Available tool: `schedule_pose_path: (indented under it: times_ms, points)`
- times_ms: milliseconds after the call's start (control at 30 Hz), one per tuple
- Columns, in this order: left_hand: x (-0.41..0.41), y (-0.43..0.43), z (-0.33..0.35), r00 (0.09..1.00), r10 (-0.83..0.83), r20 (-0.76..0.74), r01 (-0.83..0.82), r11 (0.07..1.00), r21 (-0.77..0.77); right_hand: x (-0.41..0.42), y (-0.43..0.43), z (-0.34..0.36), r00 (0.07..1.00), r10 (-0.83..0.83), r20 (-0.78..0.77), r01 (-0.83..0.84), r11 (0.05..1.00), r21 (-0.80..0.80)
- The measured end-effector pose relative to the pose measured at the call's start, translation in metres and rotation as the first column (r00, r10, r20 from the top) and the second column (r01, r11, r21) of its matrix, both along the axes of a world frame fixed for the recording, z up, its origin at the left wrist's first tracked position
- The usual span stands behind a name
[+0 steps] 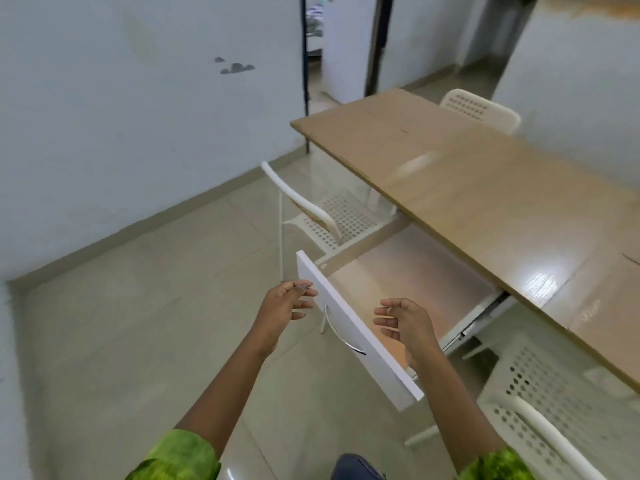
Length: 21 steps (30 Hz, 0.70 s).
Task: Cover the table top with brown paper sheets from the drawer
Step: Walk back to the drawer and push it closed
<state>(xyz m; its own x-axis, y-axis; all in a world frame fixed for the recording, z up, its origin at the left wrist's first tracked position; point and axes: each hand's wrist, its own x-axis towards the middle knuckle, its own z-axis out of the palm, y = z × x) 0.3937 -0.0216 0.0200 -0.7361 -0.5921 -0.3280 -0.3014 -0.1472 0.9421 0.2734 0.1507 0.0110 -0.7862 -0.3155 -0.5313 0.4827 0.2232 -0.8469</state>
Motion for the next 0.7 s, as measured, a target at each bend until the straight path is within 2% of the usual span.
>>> schedule_pose_path:
  times_ms: [100,433,700]
  points:
    - [-0.028,-0.021,-0.002,0.993,-0.116,0.009,0.116,0.993,0.003,-0.011,-0.007,-0.003,0.995,-0.098,-0.003,0.098,0.995,-0.003]
    - [-0.121,-0.075,-0.001,0.946,-0.323,0.026,0.322,0.946,0.025,-0.051,-0.027,0.005,0.95,-0.307,-0.058,0.31,0.95,0.034]
    - [-0.155,-0.097,-0.012,0.805,-0.592,0.037,0.588,0.804,0.092,-0.023,-0.057,-0.004,0.843,-0.538,-0.016,0.538,0.843,0.027]
